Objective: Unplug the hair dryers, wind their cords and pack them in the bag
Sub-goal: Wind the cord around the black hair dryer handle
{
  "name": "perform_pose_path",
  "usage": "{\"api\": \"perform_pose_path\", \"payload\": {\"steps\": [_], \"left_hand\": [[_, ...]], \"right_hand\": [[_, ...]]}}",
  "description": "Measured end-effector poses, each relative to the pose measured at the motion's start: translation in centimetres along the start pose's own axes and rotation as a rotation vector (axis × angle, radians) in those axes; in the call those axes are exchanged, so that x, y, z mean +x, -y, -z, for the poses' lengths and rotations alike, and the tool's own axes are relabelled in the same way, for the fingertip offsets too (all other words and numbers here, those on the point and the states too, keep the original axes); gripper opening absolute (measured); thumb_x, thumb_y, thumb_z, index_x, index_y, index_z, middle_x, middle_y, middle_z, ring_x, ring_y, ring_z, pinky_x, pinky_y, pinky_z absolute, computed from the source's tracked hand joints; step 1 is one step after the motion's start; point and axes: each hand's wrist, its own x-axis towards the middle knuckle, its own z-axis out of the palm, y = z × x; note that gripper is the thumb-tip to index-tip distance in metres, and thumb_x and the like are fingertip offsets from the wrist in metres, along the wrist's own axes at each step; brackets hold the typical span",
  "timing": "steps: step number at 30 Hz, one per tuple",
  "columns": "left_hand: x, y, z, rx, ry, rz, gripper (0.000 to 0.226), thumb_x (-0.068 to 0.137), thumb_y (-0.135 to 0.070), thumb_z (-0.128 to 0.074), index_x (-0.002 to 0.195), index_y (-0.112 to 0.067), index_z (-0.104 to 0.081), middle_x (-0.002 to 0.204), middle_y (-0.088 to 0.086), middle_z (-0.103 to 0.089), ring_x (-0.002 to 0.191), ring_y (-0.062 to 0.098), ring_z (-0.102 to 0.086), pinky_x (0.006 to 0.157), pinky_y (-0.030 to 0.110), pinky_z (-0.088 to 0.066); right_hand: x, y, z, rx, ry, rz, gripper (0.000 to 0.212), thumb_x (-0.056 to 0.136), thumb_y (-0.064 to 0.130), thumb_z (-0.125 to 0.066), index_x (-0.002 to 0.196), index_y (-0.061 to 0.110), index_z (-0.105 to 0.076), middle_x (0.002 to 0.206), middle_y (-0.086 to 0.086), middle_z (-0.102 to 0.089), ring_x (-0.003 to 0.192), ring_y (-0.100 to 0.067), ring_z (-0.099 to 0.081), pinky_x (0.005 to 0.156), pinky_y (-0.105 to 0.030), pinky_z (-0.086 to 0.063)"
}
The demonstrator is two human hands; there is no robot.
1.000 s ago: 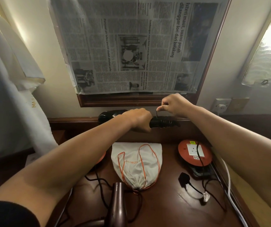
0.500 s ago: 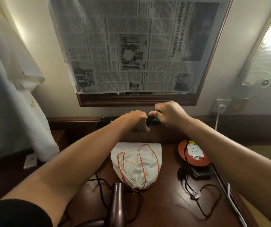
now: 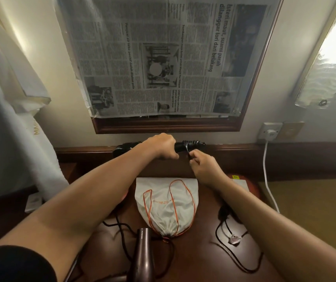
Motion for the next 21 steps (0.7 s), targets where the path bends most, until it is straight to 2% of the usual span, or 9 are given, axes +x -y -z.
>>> {"api": "perform_pose_path", "payload": {"steps": [3, 6, 10, 14, 18, 21], "left_hand": [[0.0, -0.2, -0.3, -0.013, 0.011, -0.018, 0.023, 0.081, -0.04, -0.066, 0.085, -0.02, -0.056, 0.077, 0.001, -0.056, 0.071, 0.018, -0.056, 0.06, 0.029, -0.043], [0.0, -0.3, -0.4, -0.018, -0.003, -0.038, 0.023, 0.081, -0.038, -0.066, 0.087, -0.019, -0.057, 0.075, -0.001, -0.055, 0.07, 0.016, -0.055, 0.059, 0.029, -0.041], [-0.1, -0.1, -0.4, -0.016, -0.014, -0.049, 0.021, 0.081, -0.036, -0.066, 0.086, -0.02, -0.055, 0.073, -0.003, -0.052, 0.072, 0.017, -0.056, 0.061, 0.03, -0.043], [-0.3, -0.1, 0.1, -0.041, -0.011, -0.086, 0.019, 0.079, -0.031, -0.066, 0.081, -0.019, -0.053, 0.071, -0.002, -0.052, 0.071, 0.018, -0.054, 0.06, 0.03, -0.041], [-0.4, -0.4, 0.2, -0.071, 0.012, -0.131, 0.018, 0.079, -0.029, -0.067, 0.082, -0.018, -0.052, 0.071, -0.002, -0.054, 0.073, 0.017, -0.057, 0.062, 0.029, -0.044], [-0.3, -0.6, 0.0, -0.058, 0.017, -0.171, 0.018, 0.078, -0.029, -0.068, 0.083, -0.019, -0.054, 0.071, -0.003, -0.055, 0.074, 0.018, -0.057, 0.066, 0.031, -0.047]], "right_hand": [[0.0, 0.1, -0.5, 0.311, 0.094, -0.137, 0.013, 0.097, 0.006, -0.047, 0.091, 0.01, -0.057, 0.066, -0.003, -0.053, 0.053, -0.015, -0.05, 0.047, -0.025, -0.041], [0.0, 0.2, -0.5, 0.54, 0.218, -0.297, 0.018, 0.101, 0.011, -0.043, 0.09, 0.005, -0.057, 0.063, -0.006, -0.051, 0.048, -0.016, -0.047, 0.043, -0.026, -0.037], [0.4, -0.4, -0.3, 0.621, 0.348, -0.401, 0.029, 0.102, 0.026, -0.043, 0.084, 0.007, -0.057, 0.06, -0.005, -0.049, 0.044, -0.014, -0.043, 0.043, -0.024, -0.033], [0.5, -1.8, -0.3, 0.696, 0.414, -0.422, 0.039, 0.1, 0.038, -0.043, 0.078, 0.008, -0.055, 0.054, -0.001, -0.04, 0.037, -0.01, -0.029, 0.038, -0.02, -0.021], [0.6, -3.5, -0.7, 0.965, 0.442, -0.436, 0.026, 0.101, 0.021, -0.04, 0.085, 0.007, -0.056, 0.06, 0.001, -0.039, 0.045, -0.008, -0.028, 0.039, -0.019, -0.024], [1.1, -4.3, -0.5, 0.984, 0.39, -0.424, 0.022, 0.099, 0.012, -0.042, 0.089, 0.006, -0.061, 0.066, -0.001, -0.043, 0.05, -0.009, -0.034, 0.044, -0.02, -0.031]]}}
